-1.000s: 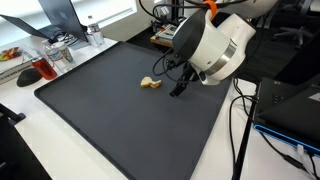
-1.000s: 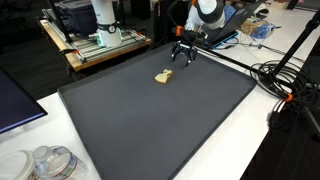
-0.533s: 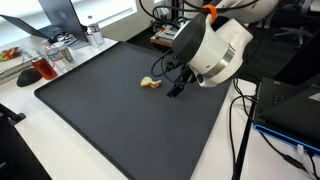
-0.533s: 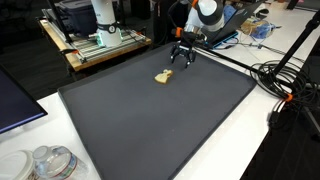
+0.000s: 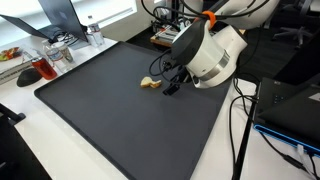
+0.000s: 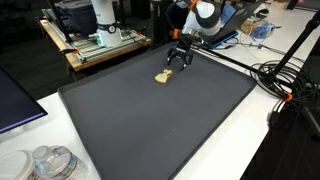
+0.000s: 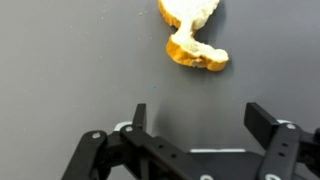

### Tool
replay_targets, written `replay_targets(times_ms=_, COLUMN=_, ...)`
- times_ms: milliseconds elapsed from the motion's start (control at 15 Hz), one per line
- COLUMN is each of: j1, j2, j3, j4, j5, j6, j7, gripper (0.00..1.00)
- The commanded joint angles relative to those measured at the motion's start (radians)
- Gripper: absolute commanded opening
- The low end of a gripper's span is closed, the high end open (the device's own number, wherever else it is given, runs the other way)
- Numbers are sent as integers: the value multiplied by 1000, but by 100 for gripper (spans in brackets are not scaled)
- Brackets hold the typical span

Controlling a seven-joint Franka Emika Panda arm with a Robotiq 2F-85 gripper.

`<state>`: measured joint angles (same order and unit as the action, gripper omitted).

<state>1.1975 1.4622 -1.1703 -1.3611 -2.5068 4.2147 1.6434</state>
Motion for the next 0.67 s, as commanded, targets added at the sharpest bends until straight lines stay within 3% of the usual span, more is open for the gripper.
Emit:
replay_targets(times_ms=0, j1=40, j2=36, j3=-44, j4=-30, j5=0, j6=27, j7=9, gripper=100)
replay_targets(times_ms=200, j1=75, j2=52, j3=-78, j4=-63, j5=0, j6=28, j7=3, gripper=100)
replay_targets(times_ms=333, j1=122, j2=24, j3=-94, j4=-157, j5=0, j6=2, j7=-30, gripper=100)
replay_targets(times_ms=600, j1=146, j2=21, j3=-117, j4=-171, j5=0, j6=10, j7=-40, gripper=100)
